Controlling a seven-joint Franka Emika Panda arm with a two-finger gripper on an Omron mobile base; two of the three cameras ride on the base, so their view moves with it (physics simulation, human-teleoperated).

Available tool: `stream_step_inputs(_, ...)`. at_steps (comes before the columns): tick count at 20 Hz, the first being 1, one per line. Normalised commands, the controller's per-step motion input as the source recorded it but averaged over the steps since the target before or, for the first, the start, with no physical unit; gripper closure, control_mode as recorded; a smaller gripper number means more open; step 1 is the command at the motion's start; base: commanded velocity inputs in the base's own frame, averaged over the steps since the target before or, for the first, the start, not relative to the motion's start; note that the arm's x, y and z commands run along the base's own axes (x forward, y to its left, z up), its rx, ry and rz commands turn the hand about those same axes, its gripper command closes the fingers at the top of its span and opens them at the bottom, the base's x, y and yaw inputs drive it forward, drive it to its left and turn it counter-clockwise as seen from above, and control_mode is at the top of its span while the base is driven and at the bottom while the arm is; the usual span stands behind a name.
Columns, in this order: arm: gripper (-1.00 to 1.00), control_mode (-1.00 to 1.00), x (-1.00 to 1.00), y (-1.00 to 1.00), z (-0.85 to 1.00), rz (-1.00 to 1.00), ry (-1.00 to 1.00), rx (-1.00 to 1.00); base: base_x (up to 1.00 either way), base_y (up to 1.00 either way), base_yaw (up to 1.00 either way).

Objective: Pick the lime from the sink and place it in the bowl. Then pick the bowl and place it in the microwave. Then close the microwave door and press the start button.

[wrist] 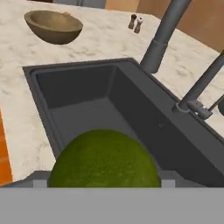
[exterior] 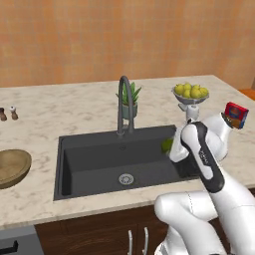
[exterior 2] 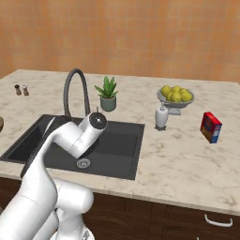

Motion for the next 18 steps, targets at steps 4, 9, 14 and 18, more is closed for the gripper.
stream_step_inputs(4, 1.0, -1.0, -0.04, -0.32, 0.5, -0.66, 0.31, -0.04, 0.0, 0.0, 0.0)
stream_step_inputs(9, 1.0, -1.0, -0.28, -0.53, 0.86, -0.38, 0.14, -0.01, 0.0, 0.0, 0.0)
stream_step_inputs(14, 1.0, -1.0, -0.57, -0.12, 0.27, -0.46, 0.04, 0.0, 0.0, 0.0, 0.0)
stream_step_inputs(18, 1.0, -1.0, -0.74, 0.0, 0.07, -0.33, -0.08, 0.0, 0.0, 0.0, 0.0)
